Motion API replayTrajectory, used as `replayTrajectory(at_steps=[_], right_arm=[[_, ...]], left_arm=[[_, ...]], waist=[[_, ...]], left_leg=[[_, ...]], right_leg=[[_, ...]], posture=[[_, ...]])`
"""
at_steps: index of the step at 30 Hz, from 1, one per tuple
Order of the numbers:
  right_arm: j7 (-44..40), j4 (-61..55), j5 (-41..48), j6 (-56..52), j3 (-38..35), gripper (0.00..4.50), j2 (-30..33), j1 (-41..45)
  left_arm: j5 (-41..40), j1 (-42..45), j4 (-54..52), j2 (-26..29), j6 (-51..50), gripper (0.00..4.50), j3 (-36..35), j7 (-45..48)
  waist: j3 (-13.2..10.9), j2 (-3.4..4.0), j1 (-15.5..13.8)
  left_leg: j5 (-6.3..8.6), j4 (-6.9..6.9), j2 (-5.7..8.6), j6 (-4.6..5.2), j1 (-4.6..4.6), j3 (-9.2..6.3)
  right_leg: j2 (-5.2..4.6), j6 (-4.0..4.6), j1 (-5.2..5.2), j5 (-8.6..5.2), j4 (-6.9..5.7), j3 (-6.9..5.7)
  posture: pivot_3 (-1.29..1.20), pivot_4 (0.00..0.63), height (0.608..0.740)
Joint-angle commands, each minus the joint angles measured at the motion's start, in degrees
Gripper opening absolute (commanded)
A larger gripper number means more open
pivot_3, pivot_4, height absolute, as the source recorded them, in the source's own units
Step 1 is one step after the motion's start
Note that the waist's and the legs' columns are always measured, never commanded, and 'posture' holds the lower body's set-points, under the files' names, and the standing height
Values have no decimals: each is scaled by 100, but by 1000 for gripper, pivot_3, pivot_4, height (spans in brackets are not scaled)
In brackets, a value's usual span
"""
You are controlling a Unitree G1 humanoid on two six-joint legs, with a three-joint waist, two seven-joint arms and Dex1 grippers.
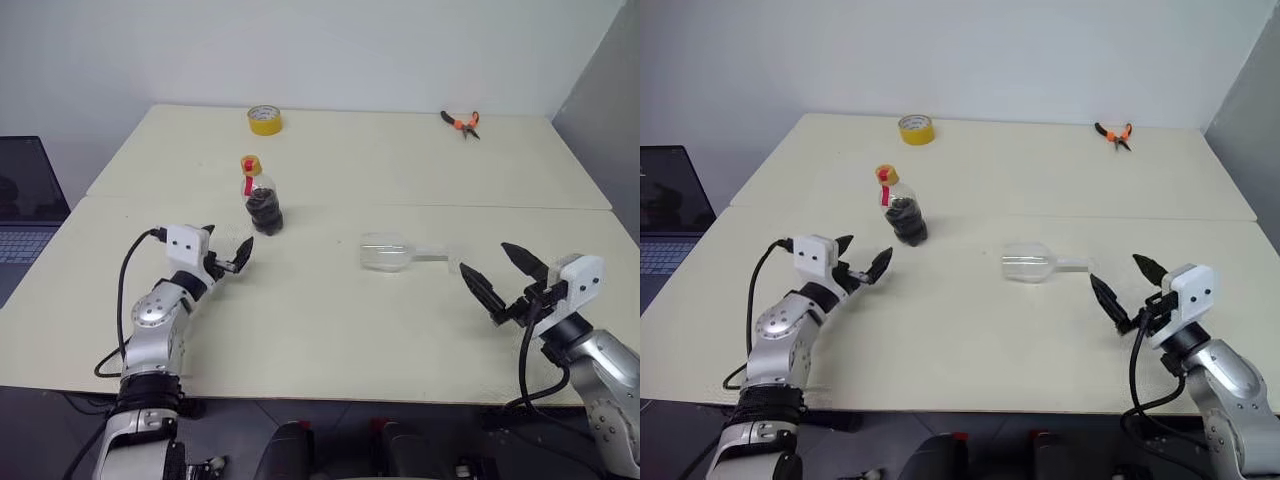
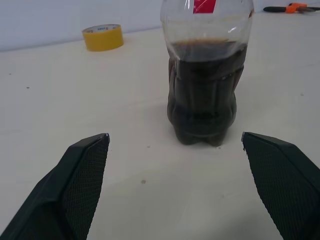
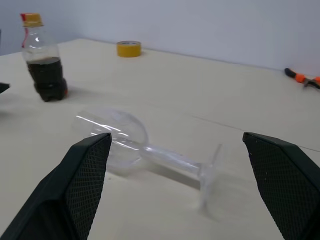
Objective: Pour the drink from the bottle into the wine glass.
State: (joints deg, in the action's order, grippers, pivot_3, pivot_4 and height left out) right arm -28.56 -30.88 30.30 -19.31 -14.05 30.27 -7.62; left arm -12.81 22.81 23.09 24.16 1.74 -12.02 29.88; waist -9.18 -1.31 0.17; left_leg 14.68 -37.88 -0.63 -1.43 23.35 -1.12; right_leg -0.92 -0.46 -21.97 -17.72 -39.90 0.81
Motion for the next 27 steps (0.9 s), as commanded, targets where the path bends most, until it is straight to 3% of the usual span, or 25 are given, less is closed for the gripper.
replayTrajectory(at_steps=[1, 8, 18, 21, 27], right_arm=[[-101, -384, -2, -171, 230, 4500, 138, 166], [-277, -432, -161, -173, 541, 4500, 202, 261], [-463, -343, -240, -137, 589, 4500, 201, 334], [-508, -306, -273, -118, 646, 4500, 208, 388], [-632, -385, -155, -246, 723, 4500, 233, 597]], left_arm=[[9, 304, 21, -58, -78, 4480, 116, 7], [383, 720, 442, -192, 161, 4480, 400, -210], [76, 989, 810, -296, 70, 4480, 187, -184], [349, 1163, 1092, -263, 111, 4480, 228, -589], [330, 1379, 1477, -278, 135, 4480, 315, -208]], waist=[[0, 0, 0], [-1, -2, -1], [-1, -2, -1], [-2, -3, -1], [-2, -3, -1]], left_leg=[[0, 0, 0, 0, 0, 0], [0, -2, 4, 0, 1, 0], [0, -1, 3, 0, 1, -4], [0, -1, 2, 0, 1, -4], [0, -1, 3, 0, 2, -4]], right_leg=[[0, 0, 0, 0, 0, 0], [1, -1, 0, 0, 2, 1], [2, -1, 0, 0, 1, -3], [3, -1, 0, 0, 1, -2], [3, -1, 0, 0, 2, -4]], posture=[[0, 150, 740], [0, 150, 740], [0, 150, 740], [0, 150, 740], [0, 150, 740]])
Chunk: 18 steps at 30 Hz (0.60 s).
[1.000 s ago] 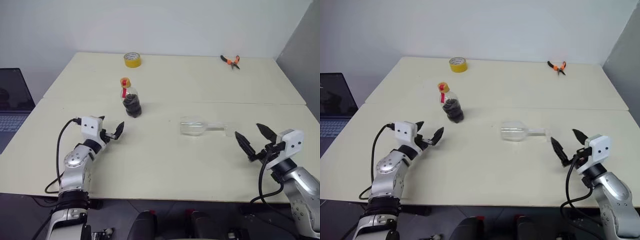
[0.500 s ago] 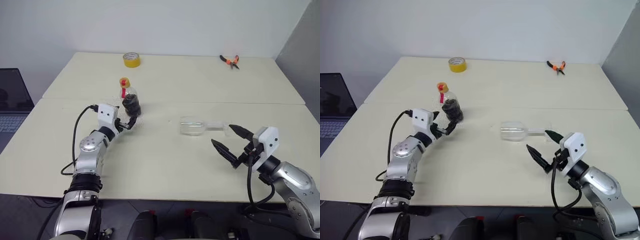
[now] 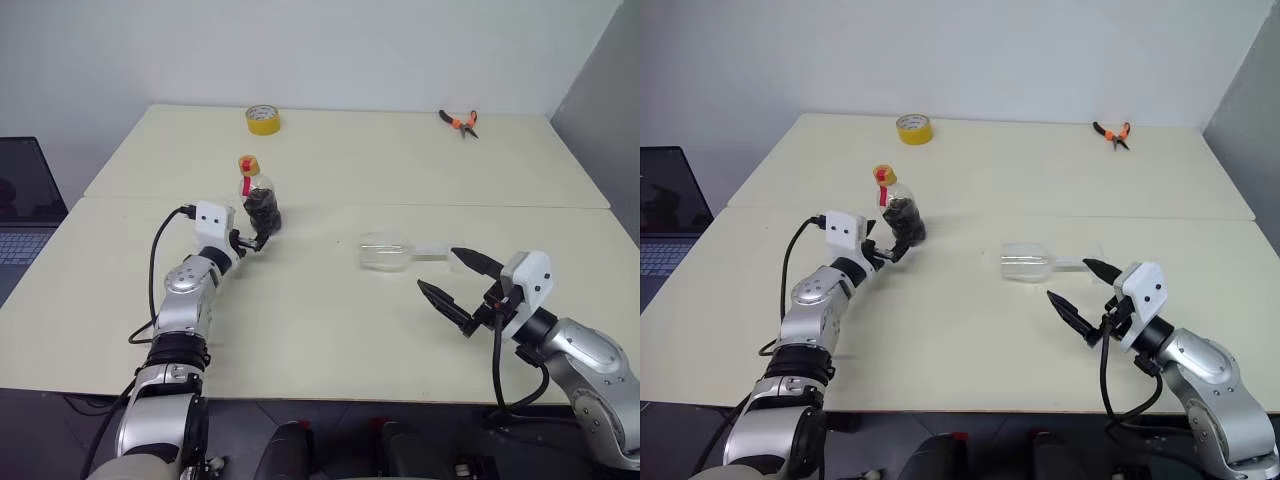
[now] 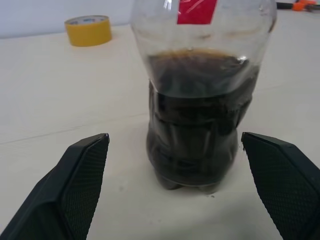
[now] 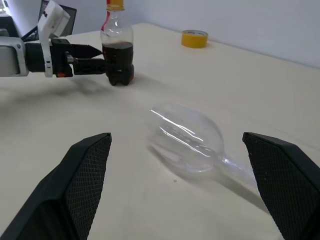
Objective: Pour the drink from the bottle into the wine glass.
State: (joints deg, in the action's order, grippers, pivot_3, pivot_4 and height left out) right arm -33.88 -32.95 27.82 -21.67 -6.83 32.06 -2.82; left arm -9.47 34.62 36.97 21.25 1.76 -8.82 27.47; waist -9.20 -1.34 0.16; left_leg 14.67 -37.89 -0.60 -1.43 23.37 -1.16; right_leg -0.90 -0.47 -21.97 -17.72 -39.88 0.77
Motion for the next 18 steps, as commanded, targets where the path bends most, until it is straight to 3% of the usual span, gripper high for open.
replayTrajectory(at_steps=[1, 18], right_arm=[[-123, -212, 145, -57, 13, 4500, 66, 150], [-99, -363, 324, -417, 184, 4500, 63, 514]], left_arm=[[16, 234, 135, -9, 164, 4480, 10, 38], [97, 1099, 1438, -149, 645, 4480, -8, -104]], waist=[[0, 0, 0], [-2, -4, 0]], left_leg=[[0, 0, 0, 0, 0, 0], [0, -3, 1, 0, 2, -2]], right_leg=[[0, 0, 0, 0, 0, 0], [0, 0, 0, 0, 0, -2]], posture=[[0, 150, 740], [0, 150, 740]])
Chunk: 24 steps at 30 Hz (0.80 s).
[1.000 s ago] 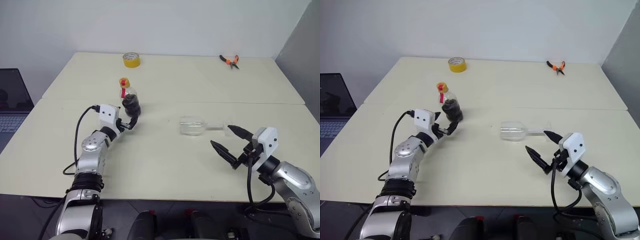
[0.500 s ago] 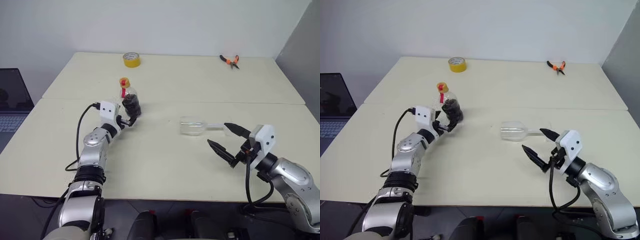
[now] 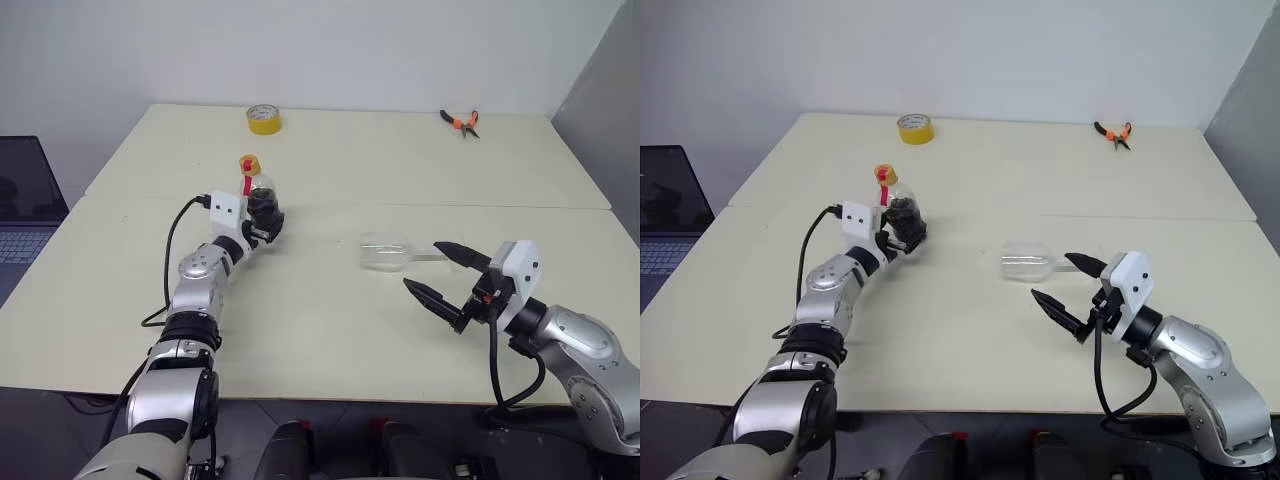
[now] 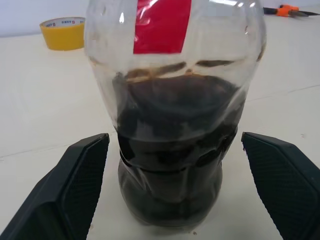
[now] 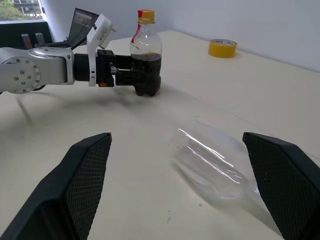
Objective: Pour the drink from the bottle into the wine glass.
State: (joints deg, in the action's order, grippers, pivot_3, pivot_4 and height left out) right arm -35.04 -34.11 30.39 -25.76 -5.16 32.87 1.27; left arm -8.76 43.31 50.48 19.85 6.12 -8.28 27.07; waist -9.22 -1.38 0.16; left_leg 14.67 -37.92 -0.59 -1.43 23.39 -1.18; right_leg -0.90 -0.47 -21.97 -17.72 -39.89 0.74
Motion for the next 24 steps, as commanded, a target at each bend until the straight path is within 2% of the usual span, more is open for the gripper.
replayTrajectory(at_steps=[1, 19, 24], right_arm=[[20, -241, 67, -9, 28, 4500, -23, 117], [37, -110, -50, 16, 296, 4500, -110, 322], [51, -88, -86, 37, 304, 4500, -150, 361]], left_arm=[[36, 272, 163, -22, 241, 4480, -49, -65], [-73, 806, 992, -155, 479, 4480, -201, 41], [-76, 818, 1022, -170, 527, 3029, -256, 21]], waist=[[0, 0, 0], [-1, -2, 1], [-1, -2, 1]], left_leg=[[0, 0, 0, 0, 0, 0], [0, -1, 1, 0, 3, -2], [0, -1, 1, 0, 3, -3]], right_leg=[[0, 0, 0, 0, 0, 0], [0, 0, -2, 0, 0, -4], [0, 0, -2, 0, 0, -5]], posture=[[0, 150, 740], [0, 150, 740], [0, 150, 740]])
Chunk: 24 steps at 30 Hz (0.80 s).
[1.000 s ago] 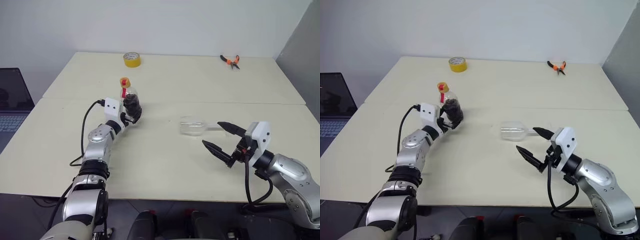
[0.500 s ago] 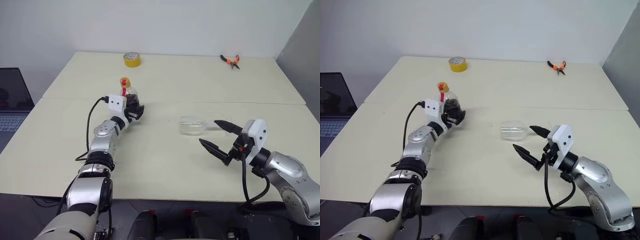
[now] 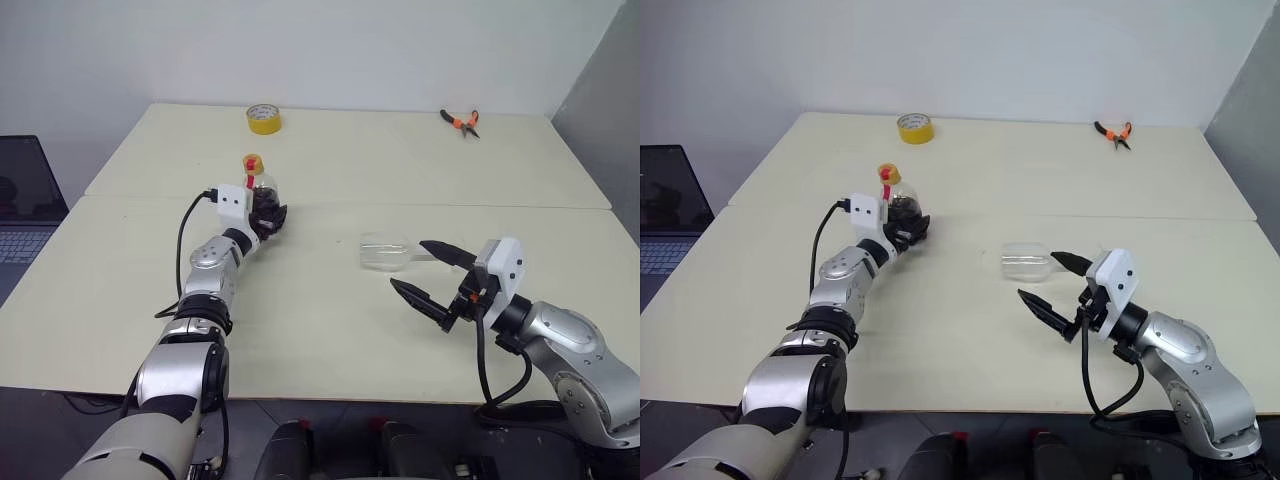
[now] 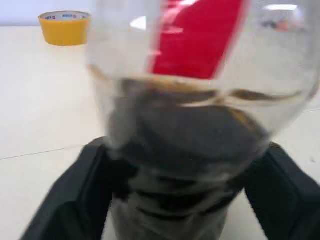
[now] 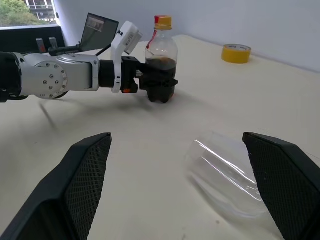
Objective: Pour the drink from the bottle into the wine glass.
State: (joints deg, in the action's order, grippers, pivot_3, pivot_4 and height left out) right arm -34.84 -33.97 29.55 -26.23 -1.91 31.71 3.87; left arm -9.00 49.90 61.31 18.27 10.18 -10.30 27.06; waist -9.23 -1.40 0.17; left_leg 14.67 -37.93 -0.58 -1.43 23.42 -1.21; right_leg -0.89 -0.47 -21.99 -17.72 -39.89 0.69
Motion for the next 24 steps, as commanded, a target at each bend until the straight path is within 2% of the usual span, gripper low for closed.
replayTrajectory(at_steps=[1, 3, 6, 11, 16, 21, 24], right_arm=[[31, -102, -11, 84, -23, 4500, -45, 106], [46, -110, -25, 61, -25, 4500, -70, 129], [153, -186, 26, -39, -76, 4500, -126, 194], [627, -500, 180, -473, -178, 4500, -217, 427], [1510, -656, 205, -1421, 30, 4500, -516, 1056], [2012, -596, 400, -2115, 70, 4500, -929, 1616], [2308, -511, 446, -2508, 469, 4500, -1381, 2096]], left_arm=[[-40, 160, -63, -14, 130, 2734, -61, 15], [8, 155, -92, -3, 164, 2268, -47, -26], [61, 76, -323, 9, 195, 1906, 4, -54], [260, -637, -2020, 48, -28, 1870, 241, -259], [993, -2054, -4617, -5, -642, 1869, 893, -666], [1371, -2657, -5601, -172, -1142, 1850, 1184, -1038], [1701, -2943, -5940, -325, -1341, 1824, 1423, -1301]], waist=[[0, 0, 0], [0, 0, 0], [0, -1, 0], [-1, 0, 12], [0, 0, 29], [-1, 0, -7], [0, 0, 0]], left_leg=[[0, 0, 0, 0, 0, 0], [0, -1, 1, 0, 0, 0], [0, -1, 1, 0, 1, 0], [-1, -1, -2, -2, 9, 0], [-12, 0, -5, -20, 15, 1], [-1, -3, -2, -2, 16, -2], [-1, -4, 0, -1, 19, -1]], right_leg=[[0, 0, 0, 0, 0, 0], [-1, 0, 0, 0, 0, 1], [-1, 0, 0, 0, 0, 0], [-2, 0, -10, 0, -1, 5], [-5, 2, -19, 1, -6, 13], [-6, 2, -19, 1, -8, 8], [-7, 2, -19, 1, -7, 9]], posture=[[0, 150, 740], [0, 150, 740], [0, 150, 740], [0, 150, 740], [0, 150, 740], [0, 150, 740], [0, 150, 740]])
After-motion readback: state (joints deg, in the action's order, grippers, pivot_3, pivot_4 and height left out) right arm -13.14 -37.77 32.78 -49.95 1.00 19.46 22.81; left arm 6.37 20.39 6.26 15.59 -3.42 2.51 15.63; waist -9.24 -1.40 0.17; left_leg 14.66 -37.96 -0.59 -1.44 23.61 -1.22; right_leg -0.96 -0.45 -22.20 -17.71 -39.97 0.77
